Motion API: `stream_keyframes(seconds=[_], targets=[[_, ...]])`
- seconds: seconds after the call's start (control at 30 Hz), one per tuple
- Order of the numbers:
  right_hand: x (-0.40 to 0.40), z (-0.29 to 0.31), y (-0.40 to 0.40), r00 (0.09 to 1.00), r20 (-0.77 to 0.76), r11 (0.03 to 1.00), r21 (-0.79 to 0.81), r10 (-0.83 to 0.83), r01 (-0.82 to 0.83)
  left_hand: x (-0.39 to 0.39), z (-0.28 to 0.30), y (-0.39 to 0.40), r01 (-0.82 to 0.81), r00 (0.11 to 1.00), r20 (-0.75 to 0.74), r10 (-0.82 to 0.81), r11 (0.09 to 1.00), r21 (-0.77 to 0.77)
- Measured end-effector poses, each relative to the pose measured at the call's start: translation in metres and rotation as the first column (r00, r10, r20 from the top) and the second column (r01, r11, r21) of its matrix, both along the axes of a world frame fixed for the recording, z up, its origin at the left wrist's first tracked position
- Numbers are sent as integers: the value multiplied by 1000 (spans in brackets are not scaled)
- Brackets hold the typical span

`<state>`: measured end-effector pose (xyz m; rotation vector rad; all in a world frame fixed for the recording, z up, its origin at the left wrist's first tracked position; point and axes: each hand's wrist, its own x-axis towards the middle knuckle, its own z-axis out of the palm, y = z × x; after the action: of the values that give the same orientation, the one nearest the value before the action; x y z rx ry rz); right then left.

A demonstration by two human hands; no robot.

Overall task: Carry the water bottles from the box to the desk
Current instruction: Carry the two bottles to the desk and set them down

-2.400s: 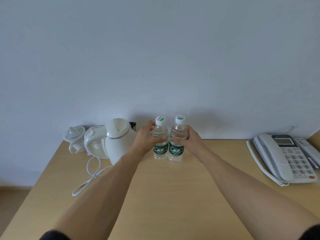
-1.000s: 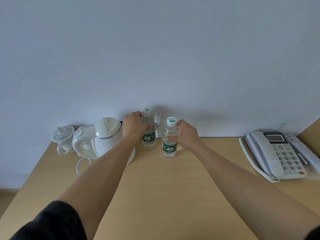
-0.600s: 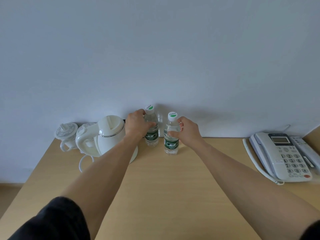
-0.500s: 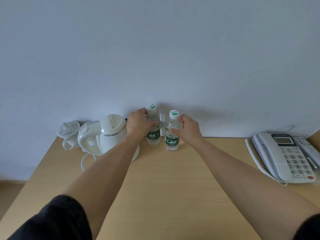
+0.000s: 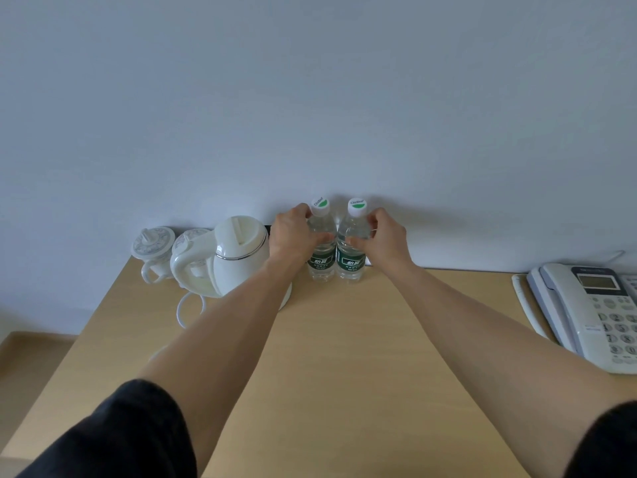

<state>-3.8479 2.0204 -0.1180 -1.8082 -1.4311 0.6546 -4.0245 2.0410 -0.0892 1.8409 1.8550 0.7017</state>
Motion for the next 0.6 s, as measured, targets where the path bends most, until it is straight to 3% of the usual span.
stream_keyframes(seconds=[0.6], targets=[[6,15,-1,998,51,999,-16,42,-42,-3,7,8,59,998,-36,-60,998,-13]])
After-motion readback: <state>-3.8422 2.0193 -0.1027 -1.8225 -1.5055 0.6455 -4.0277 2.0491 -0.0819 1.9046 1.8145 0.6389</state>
